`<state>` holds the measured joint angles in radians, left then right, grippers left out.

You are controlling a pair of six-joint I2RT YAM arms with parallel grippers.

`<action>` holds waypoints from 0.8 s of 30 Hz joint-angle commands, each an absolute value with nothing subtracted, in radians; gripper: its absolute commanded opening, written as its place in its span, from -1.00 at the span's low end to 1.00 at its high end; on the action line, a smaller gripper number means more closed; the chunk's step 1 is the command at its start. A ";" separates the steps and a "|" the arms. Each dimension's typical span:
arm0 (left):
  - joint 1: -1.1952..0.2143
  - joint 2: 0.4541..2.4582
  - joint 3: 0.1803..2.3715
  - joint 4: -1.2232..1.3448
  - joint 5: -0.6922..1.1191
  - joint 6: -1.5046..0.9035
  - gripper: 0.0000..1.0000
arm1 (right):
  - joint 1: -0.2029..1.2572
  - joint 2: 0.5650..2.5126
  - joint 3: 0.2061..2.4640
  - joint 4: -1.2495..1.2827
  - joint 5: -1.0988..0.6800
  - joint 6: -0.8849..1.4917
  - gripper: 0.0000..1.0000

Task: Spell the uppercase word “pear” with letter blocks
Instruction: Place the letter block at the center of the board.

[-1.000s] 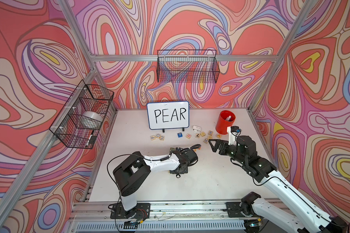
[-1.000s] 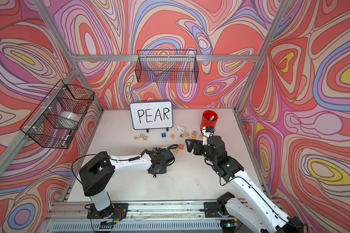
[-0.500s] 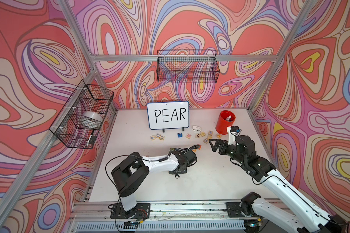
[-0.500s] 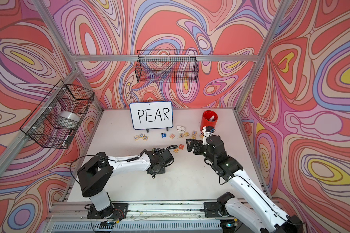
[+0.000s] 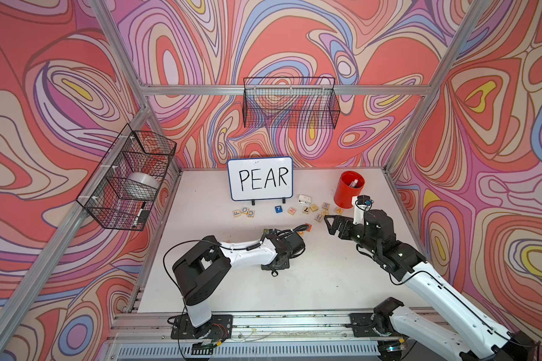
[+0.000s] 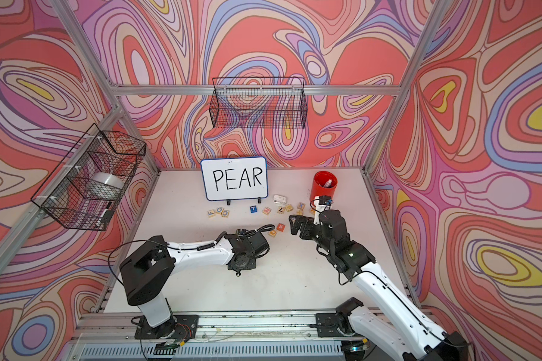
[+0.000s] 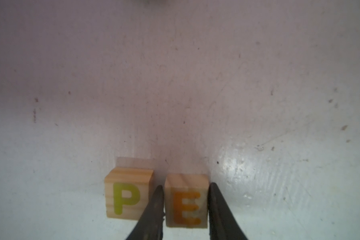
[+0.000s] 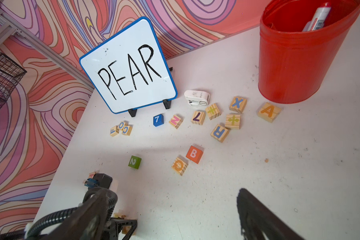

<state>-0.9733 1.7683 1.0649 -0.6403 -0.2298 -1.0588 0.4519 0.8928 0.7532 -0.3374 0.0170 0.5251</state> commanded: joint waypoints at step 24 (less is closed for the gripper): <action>-0.973 1.385 1.066 -0.642 -0.539 -0.816 0.60 | 0.448 0.994 0.842 -0.540 0.346 0.660 0.97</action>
<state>-0.9737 1.4387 1.0870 -0.6353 -0.4339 -0.8776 0.4519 0.9844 0.8227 -0.5018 0.2874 0.6186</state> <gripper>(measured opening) 0.748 0.984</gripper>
